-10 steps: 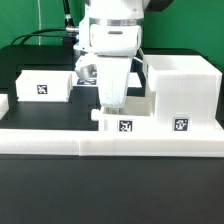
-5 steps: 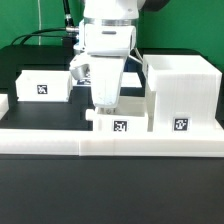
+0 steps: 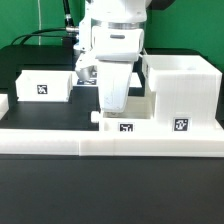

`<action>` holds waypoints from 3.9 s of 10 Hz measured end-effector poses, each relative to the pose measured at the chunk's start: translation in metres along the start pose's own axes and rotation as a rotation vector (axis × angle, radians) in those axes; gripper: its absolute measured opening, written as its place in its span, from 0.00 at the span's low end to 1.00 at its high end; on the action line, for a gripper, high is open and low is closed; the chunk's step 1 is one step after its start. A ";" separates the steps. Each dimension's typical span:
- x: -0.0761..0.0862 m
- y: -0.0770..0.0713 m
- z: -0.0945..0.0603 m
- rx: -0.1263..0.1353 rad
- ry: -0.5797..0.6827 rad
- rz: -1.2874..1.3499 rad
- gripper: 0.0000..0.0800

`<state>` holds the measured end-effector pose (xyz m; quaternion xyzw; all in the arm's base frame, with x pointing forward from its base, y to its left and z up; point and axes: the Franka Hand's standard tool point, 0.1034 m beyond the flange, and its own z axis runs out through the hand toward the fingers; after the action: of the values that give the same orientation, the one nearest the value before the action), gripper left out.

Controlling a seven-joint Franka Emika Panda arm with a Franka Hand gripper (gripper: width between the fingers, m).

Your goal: Assemble drawer

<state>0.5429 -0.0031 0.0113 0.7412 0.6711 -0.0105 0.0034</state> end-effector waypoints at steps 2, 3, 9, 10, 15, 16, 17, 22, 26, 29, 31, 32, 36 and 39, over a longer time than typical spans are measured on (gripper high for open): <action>0.000 -0.001 0.001 0.002 0.000 0.000 0.05; 0.000 -0.001 0.001 0.003 0.000 -0.001 0.05; 0.014 -0.002 -0.002 0.014 -0.026 -0.067 0.05; 0.014 -0.002 -0.001 0.016 -0.026 -0.067 0.05; 0.020 0.005 -0.013 0.004 -0.025 -0.054 0.38; 0.019 0.006 -0.018 0.006 -0.029 -0.052 0.61; 0.017 0.008 -0.028 0.007 -0.034 -0.050 0.61; -0.036 0.012 -0.064 0.022 -0.061 -0.135 0.81; -0.057 0.008 -0.047 0.044 0.005 -0.182 0.81; -0.069 0.009 -0.030 0.063 0.114 -0.206 0.81; -0.068 0.008 -0.023 0.075 0.146 -0.189 0.81; -0.058 0.009 -0.023 0.076 0.148 -0.163 0.81; -0.027 0.009 -0.020 0.092 0.157 -0.084 0.81; -0.028 0.009 -0.020 0.094 0.155 -0.059 0.81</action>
Offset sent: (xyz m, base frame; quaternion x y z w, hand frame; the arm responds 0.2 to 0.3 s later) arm -0.0024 0.0173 -0.0133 0.0172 -0.0140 -0.0578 0.9981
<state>0.5489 -0.0316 0.0316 0.7191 0.6897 0.0154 -0.0835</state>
